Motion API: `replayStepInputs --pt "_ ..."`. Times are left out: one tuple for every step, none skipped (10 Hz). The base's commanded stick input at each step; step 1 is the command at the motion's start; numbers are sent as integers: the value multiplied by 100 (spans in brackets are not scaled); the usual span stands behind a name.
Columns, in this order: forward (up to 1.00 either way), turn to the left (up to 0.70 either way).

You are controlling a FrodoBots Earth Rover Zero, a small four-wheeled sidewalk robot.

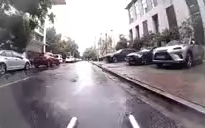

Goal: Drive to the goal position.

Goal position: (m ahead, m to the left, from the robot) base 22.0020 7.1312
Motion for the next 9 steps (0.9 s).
replayStepInputs --pt "70 14" --pt "70 14" --pt "70 14" --pt "70 14" --pt "70 14" --pt "70 14" --pt "70 14" --pt "70 14" --pt "70 14"
